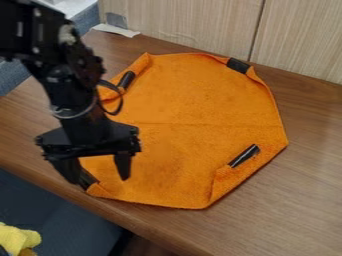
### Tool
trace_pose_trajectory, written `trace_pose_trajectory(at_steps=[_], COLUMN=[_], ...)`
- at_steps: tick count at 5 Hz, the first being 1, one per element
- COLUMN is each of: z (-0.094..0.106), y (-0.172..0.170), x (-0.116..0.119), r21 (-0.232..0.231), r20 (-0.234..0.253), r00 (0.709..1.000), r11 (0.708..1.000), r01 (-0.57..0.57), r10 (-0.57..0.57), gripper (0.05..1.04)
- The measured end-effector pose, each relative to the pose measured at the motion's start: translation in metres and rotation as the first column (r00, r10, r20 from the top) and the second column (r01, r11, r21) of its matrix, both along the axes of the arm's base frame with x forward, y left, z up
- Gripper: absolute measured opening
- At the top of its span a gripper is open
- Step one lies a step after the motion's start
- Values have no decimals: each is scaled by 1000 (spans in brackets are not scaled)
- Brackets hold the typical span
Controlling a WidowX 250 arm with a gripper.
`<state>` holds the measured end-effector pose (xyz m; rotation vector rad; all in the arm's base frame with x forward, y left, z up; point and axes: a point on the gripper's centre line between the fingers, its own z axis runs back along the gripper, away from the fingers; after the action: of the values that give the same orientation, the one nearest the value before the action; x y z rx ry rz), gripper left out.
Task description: Fold a cloth from bottom left to top right
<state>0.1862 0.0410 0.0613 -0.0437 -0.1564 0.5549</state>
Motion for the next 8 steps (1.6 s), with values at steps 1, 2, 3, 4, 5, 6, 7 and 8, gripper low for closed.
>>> trace_pose_trajectory(at_steps=[1, 2, 3, 4, 5, 6, 7, 8], z=[-3, -17, -26, -29, -29, -29, -27, -19], y=[13, 20, 19, 18, 17, 16, 13, 10], x=[-11, -15, -10, -9, -5, -4, -7, -4], r21=[2, -15, -41, -17, -6, -13, -28, -58], r20=[-12, -26, -21, -32, -17, -28, -47, -27], r00=[996, 993, 994, 995, 997, 998, 997, 998], r11=[996, 993, 993, 995, 997, 998, 998, 996], r01=[-84, -119, -111, -94, -80, -62, -58, -62], r10=[84, 118, 110, 94, 80, 61, 57, 60], gripper=[1001, 1001, 1001, 964, 695, 397, 183, 87])
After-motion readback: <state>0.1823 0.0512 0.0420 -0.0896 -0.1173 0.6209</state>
